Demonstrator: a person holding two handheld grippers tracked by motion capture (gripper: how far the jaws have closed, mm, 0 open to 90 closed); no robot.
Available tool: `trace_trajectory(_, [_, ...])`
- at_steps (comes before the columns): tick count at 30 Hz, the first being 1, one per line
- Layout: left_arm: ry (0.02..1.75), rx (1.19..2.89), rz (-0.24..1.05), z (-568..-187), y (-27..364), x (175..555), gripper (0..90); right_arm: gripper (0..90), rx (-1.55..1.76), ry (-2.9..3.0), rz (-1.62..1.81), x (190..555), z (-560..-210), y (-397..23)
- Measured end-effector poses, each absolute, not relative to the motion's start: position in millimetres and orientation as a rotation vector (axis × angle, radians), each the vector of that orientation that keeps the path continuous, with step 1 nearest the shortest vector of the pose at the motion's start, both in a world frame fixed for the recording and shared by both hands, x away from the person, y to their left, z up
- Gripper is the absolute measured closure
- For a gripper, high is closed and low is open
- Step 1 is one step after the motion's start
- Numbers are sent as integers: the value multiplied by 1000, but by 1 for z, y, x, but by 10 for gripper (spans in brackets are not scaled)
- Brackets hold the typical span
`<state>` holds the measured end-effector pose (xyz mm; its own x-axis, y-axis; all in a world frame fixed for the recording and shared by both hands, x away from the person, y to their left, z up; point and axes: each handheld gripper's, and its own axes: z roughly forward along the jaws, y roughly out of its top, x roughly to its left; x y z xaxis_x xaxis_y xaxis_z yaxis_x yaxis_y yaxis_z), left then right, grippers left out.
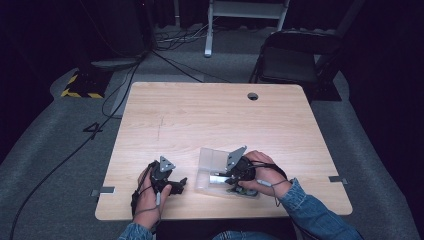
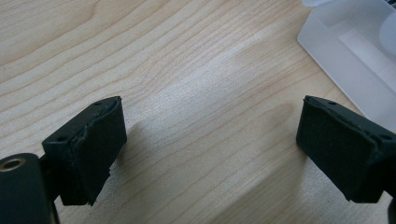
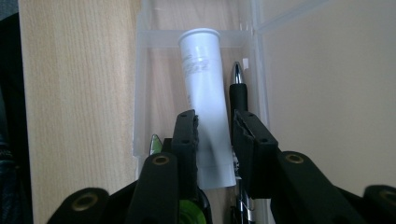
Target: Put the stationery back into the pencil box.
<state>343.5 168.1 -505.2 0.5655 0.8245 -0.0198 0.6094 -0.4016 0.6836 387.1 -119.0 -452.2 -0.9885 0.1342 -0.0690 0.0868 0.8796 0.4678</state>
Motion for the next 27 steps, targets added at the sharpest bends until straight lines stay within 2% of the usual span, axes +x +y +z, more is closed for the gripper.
trace_trajectory(15, [1135, 2162, 424, -505, 167, 345, 64, 608, 258, 2880, 847, 387, -432, -133])
trace_trajectory(22, [1134, 2162, 424, -505, 168, 345, 64, 502, 334, 2774, 967, 390, -414, -150])
trace_trajectory(27, [1138, 2157, 422, -505, 169, 344, 64, 471, 379, 2721, 1024, 392, -405, -161])
